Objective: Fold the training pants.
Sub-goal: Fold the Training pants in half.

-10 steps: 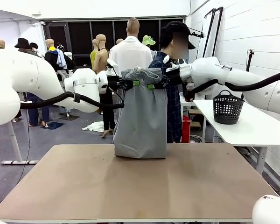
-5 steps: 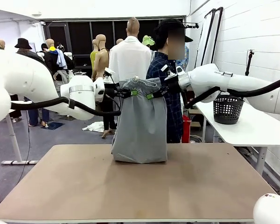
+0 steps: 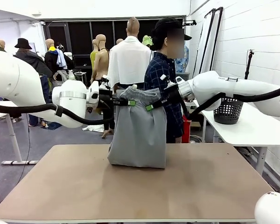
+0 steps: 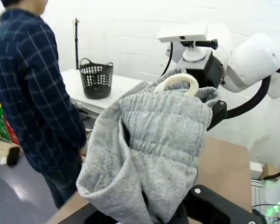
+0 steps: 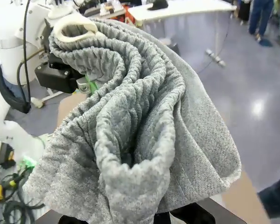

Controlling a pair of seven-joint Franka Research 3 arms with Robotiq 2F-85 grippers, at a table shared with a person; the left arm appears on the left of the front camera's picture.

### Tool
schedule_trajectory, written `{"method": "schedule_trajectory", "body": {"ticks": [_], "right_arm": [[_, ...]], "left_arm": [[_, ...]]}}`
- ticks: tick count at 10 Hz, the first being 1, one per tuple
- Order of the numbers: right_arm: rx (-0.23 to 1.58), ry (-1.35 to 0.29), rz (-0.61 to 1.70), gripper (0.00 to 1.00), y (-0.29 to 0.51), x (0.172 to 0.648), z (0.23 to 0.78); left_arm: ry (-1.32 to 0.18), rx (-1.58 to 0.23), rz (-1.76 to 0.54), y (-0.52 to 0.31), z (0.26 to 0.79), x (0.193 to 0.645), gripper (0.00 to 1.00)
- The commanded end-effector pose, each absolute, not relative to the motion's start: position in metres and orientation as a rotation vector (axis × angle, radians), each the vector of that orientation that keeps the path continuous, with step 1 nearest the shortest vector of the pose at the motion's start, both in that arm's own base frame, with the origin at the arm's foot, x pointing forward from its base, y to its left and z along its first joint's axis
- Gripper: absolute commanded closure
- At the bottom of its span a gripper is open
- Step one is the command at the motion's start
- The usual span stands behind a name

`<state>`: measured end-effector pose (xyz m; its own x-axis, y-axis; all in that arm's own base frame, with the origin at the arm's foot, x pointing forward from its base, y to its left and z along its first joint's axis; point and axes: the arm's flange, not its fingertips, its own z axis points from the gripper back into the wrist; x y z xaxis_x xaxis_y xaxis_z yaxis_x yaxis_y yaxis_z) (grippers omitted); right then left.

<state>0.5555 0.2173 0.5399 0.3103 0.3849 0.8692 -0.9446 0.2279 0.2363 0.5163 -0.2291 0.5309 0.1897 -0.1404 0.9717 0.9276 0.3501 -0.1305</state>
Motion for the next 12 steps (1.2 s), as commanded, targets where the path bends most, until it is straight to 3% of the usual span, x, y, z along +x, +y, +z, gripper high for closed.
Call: {"method": "schedule_trajectory", "body": {"ticks": [1, 7, 8, 12], "right_arm": [[0.916, -0.689, 0.985, 1.0, 0.205, 0.534, 0.523], [0.984, -0.667, 0.871, 1.0, 0.208, 0.547, 0.485], [0.977, -0.663, 0.928, 1.0, 0.217, 0.536, 0.49], [0.977, -0.663, 0.928, 1.0, 0.217, 0.536, 0.49]], "left_arm": [[-1.043, -0.965, -0.838, -0.207, 0.524, 0.503, 1.0], [-0.934, -0.961, -0.778, -0.203, 0.475, 0.534, 1.0], [-0.941, -0.987, -0.789, -0.214, 0.469, 0.51, 1.0], [-0.941, -0.987, -0.789, -0.214, 0.469, 0.51, 1.0]]}}
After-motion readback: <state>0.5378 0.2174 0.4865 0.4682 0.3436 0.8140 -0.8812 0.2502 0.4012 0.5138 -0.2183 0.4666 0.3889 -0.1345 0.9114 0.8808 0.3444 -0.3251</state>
